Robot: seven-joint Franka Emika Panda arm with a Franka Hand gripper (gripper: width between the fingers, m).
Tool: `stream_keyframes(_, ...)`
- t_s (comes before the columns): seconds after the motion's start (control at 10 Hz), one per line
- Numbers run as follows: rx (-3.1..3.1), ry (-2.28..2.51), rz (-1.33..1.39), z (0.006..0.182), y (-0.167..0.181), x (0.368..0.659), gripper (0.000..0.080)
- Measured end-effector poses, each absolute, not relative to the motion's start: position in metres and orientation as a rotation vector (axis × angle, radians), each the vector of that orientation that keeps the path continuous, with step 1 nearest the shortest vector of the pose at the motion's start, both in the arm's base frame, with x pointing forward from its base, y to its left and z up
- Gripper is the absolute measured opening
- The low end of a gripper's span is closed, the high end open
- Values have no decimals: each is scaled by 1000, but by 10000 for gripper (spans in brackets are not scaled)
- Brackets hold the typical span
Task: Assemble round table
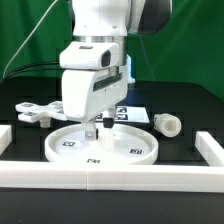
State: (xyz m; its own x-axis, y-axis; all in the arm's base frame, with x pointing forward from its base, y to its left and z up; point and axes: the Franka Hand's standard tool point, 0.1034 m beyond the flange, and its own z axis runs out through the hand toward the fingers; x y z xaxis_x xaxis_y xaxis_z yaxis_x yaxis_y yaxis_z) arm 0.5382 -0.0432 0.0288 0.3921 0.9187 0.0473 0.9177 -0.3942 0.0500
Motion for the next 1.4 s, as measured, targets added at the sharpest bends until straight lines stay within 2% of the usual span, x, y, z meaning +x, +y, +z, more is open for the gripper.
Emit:
stream_keyframes(0.4, 2588, 1753, 107, 22, -43, 550, 649)
stream_keyframes(0.8, 2594, 1756, 102, 16, -41, 549, 649)
stream_keyframes(0.9, 2595, 1756, 101, 16, -41, 549, 516)
stream_keyframes(1.0, 2595, 1756, 100, 16, -41, 549, 516)
stream_keyframes(1.1, 2595, 1756, 101, 16, -41, 549, 404)
stream_keyframes(1.4, 2595, 1756, 101, 16, -41, 549, 405)
